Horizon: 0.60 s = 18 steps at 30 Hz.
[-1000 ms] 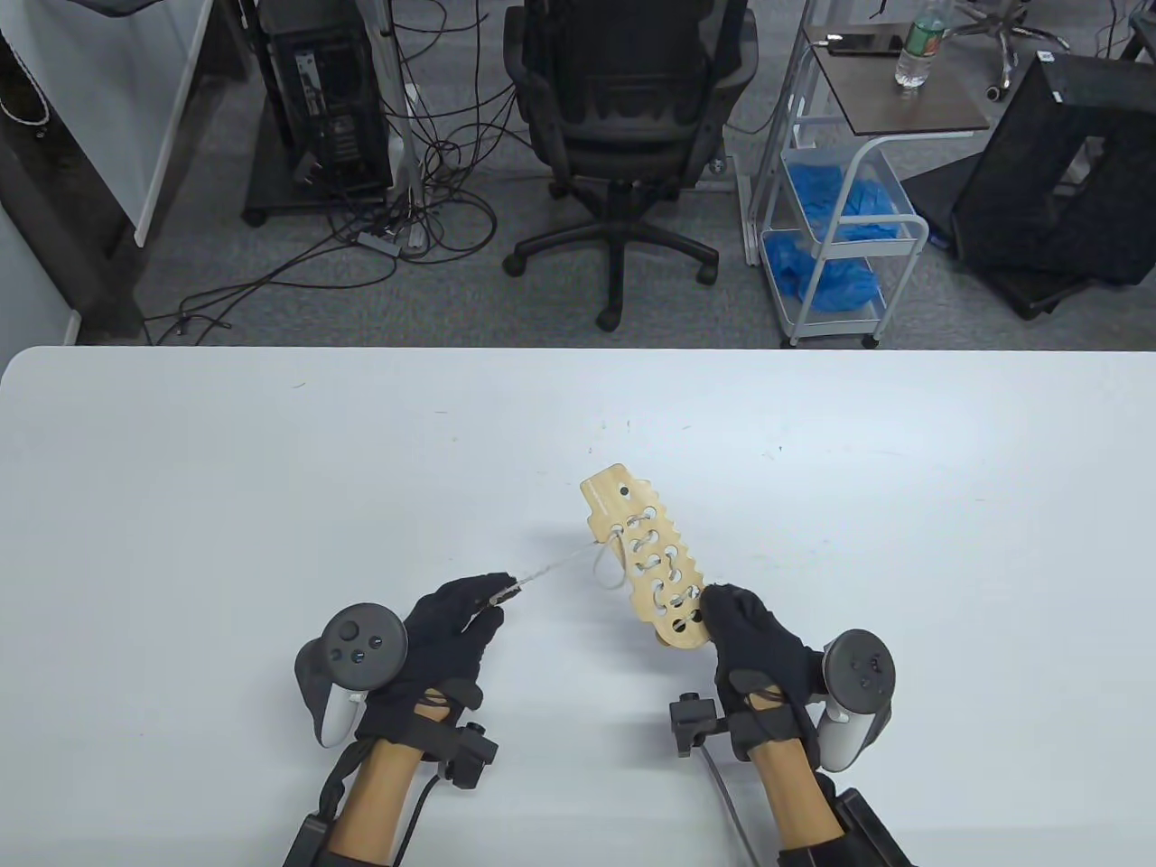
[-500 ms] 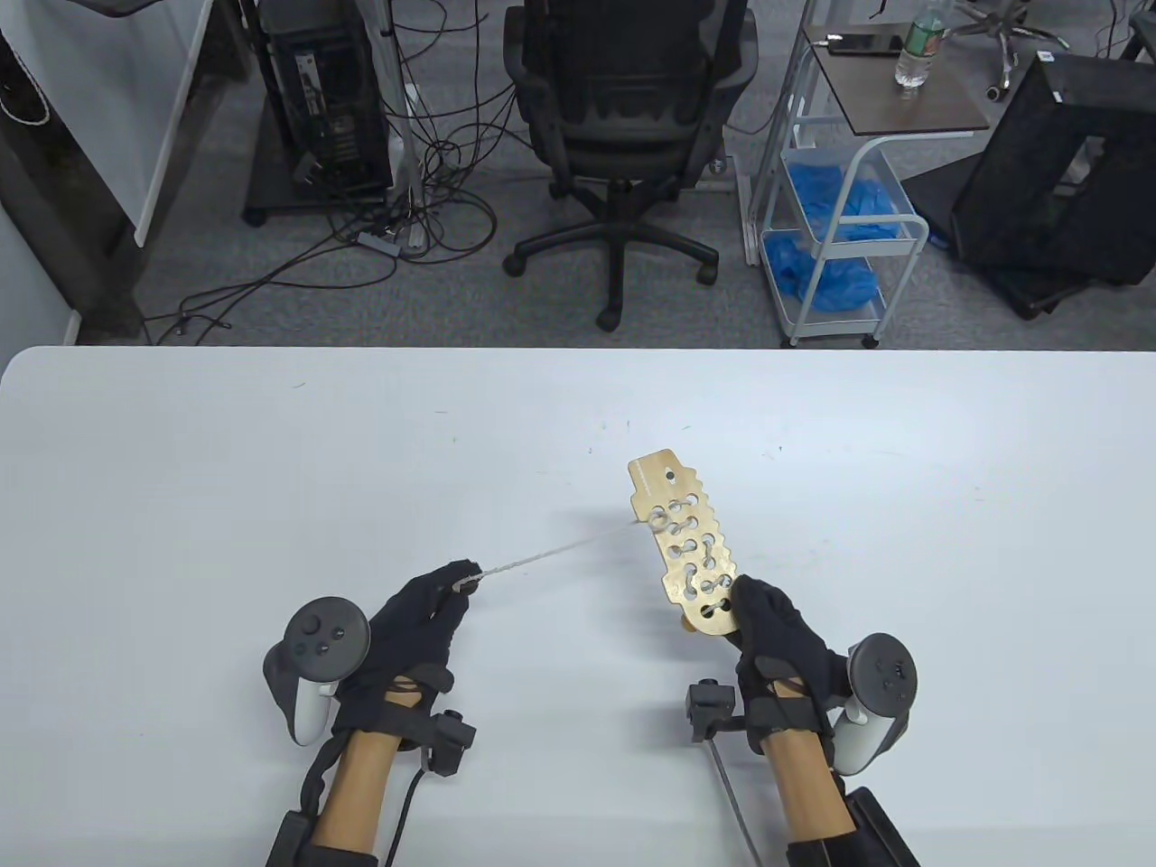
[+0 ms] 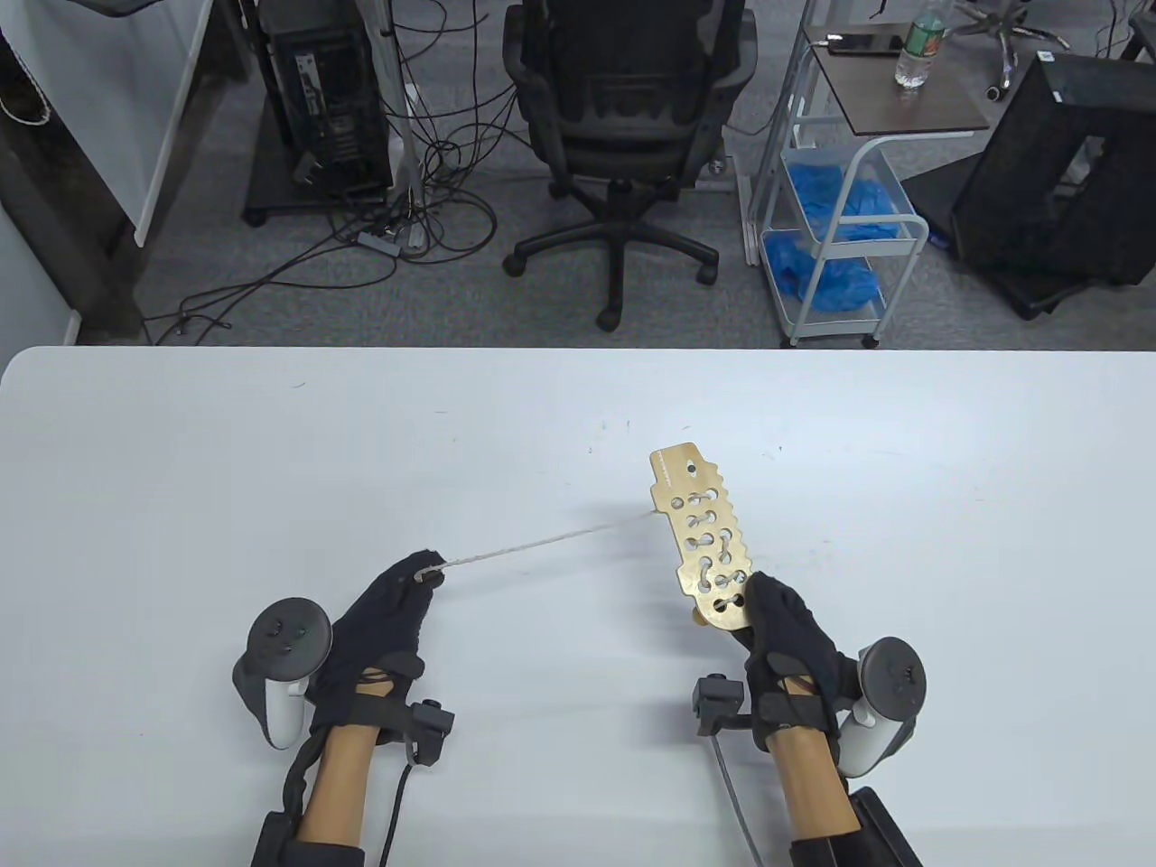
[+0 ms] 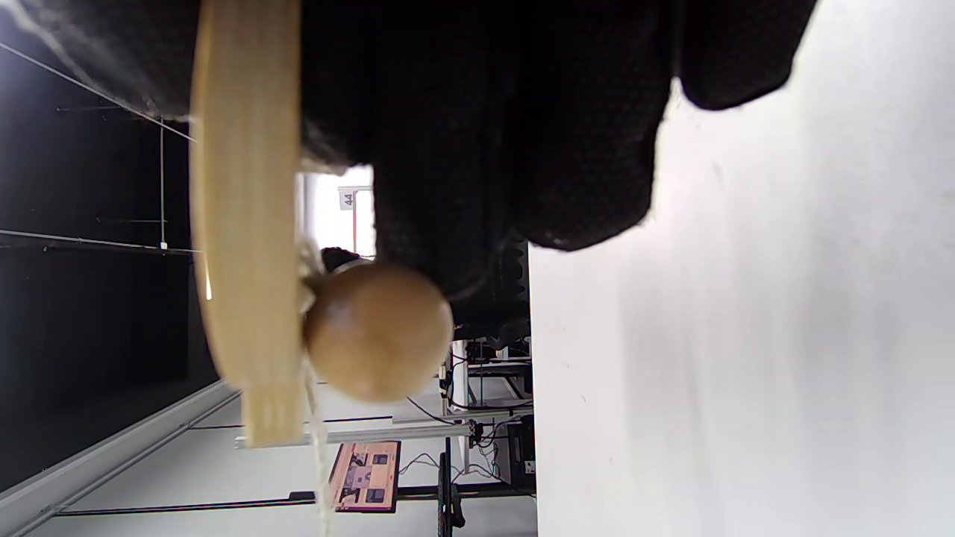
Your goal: Remove rope from all holes on crocodile lacing toy
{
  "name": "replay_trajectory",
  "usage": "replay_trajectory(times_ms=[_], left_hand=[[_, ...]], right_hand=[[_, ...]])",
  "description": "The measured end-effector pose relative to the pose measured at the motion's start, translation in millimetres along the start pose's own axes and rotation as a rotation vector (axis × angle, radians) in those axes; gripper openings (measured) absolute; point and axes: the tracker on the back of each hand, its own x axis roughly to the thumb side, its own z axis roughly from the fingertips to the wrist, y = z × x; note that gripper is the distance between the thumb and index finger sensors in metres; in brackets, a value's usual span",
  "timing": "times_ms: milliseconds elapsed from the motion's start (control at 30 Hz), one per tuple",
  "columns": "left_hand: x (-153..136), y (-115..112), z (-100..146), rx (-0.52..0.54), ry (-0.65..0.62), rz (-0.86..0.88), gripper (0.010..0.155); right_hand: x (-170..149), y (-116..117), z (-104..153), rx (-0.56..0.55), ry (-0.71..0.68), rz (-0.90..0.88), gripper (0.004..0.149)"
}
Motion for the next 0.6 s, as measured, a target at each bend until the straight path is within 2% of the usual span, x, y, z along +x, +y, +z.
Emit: replay_trajectory(times_ms=[400, 600], left_hand=[[-0.8, 3.6, 1.2, 0.037, 0.015, 0.002, 0.048], [-2.6, 9.1, 2.4, 0.092, 0.024, 0.025, 0.051]], right_hand=[[0.7, -3.6, -0.3, -0.022, 0.014, -0.021, 0.045], [1.4, -4.6, 0.2, -0.030, 0.018, -0.025, 0.045]])
